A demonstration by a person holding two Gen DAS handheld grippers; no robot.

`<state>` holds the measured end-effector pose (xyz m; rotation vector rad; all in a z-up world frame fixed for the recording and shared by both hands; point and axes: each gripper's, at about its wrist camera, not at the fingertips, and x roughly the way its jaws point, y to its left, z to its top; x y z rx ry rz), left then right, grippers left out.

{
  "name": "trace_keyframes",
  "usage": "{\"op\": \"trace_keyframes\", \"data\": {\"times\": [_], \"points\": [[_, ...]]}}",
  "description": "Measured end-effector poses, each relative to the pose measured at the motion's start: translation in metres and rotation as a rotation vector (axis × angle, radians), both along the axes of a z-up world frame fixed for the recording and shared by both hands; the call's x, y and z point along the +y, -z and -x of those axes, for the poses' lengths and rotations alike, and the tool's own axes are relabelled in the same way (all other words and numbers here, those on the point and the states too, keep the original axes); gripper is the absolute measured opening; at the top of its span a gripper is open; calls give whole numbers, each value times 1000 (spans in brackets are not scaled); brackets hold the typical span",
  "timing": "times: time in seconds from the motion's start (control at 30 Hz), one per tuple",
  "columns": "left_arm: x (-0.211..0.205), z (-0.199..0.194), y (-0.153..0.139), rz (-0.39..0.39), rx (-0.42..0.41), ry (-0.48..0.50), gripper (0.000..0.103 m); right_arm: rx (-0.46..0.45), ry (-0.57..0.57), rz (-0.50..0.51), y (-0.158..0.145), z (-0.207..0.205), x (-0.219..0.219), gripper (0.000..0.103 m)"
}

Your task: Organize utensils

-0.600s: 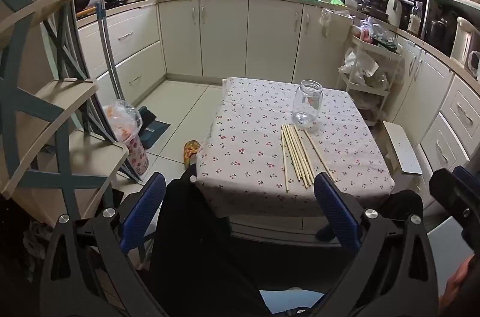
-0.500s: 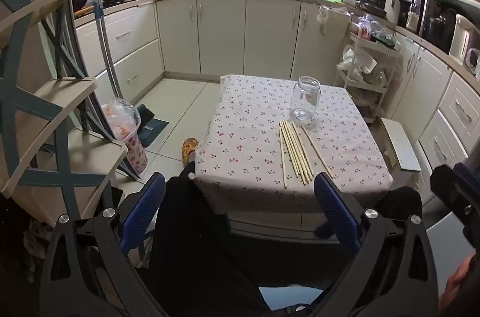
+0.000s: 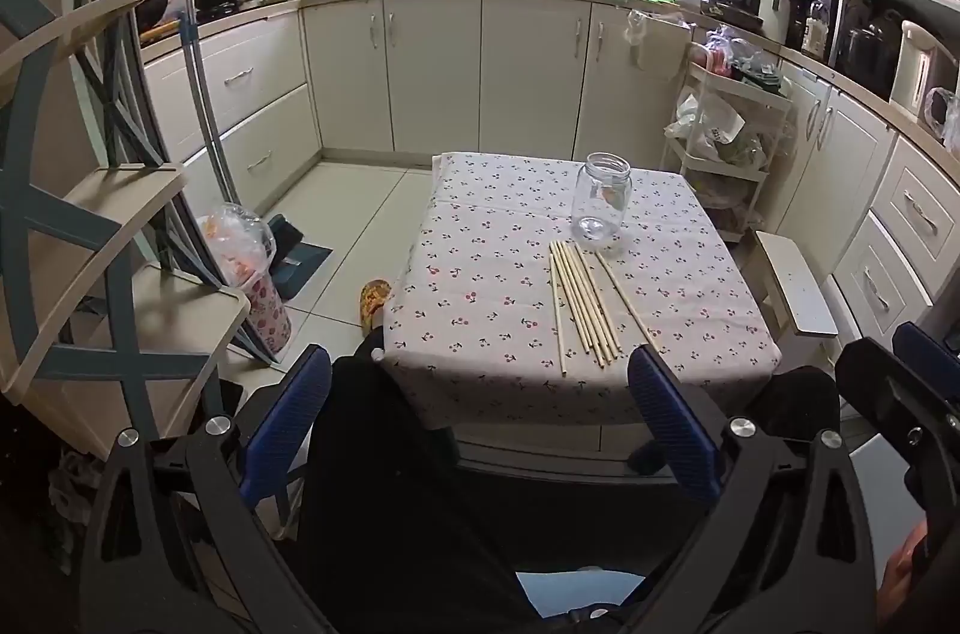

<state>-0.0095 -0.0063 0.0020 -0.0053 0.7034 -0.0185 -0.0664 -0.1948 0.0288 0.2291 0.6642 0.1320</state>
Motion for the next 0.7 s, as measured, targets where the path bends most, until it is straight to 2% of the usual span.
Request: {"op": "trace_keyframes", "data": {"times": [0.7], "points": [[4, 8, -9, 18, -30, -6, 95, -18, -2, 10, -5, 7, 2, 96]]}}
